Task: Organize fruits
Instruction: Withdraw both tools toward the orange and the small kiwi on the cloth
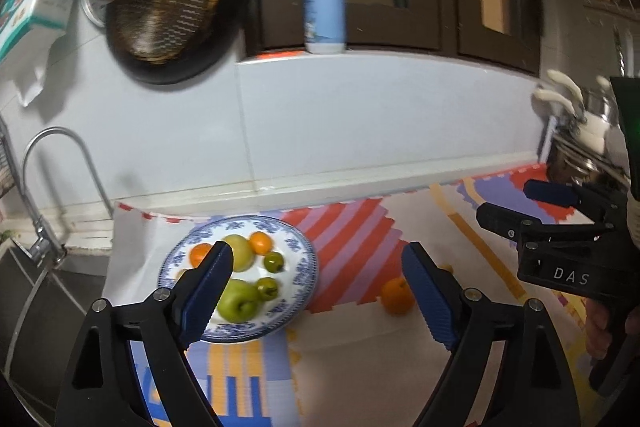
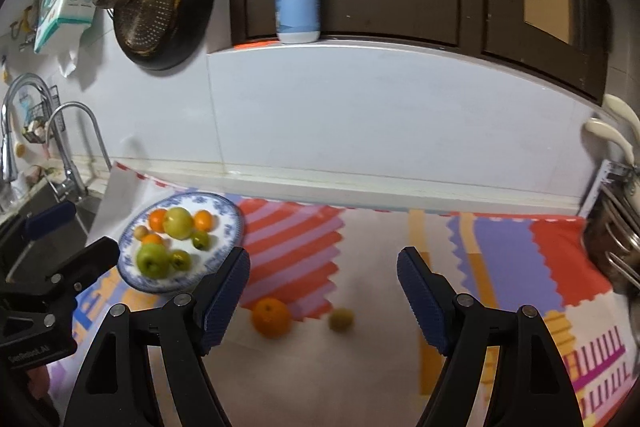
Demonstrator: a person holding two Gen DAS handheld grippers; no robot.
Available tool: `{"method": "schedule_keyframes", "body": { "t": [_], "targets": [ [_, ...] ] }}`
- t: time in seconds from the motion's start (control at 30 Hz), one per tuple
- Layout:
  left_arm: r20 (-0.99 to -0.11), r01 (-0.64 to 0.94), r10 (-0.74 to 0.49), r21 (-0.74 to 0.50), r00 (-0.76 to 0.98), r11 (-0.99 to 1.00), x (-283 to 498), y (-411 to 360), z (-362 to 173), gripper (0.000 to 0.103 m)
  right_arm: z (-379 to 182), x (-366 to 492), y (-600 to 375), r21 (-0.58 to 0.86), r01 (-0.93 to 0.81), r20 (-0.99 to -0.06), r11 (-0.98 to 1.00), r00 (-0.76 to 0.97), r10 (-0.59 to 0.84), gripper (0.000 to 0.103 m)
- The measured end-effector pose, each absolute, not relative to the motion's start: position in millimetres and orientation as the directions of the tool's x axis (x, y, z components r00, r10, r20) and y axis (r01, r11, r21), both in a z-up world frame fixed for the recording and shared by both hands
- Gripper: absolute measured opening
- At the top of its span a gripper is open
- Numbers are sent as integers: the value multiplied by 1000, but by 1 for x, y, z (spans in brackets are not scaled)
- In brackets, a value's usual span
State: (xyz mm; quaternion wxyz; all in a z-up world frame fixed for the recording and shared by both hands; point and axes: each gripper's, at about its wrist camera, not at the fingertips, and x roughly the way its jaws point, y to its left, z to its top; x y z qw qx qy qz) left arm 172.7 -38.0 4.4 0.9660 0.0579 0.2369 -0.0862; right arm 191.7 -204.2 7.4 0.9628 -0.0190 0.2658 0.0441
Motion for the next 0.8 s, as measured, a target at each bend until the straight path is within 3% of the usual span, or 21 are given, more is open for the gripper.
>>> {"method": "schedule_keyframes", "body": {
  "t": [0.63, 0.8],
  "targets": [
    [-636, 429, -260, 124, 726, 895, 216, -92, -71, 86, -55, 215, -225, -80, -198, -642, 977, 760, 102, 75],
    [-679, 460, -282, 93, 678, 883, 233, -97, -89, 84, -76, 230, -226, -52, -231, -690, 972, 712, 132, 63]
  ]
}}
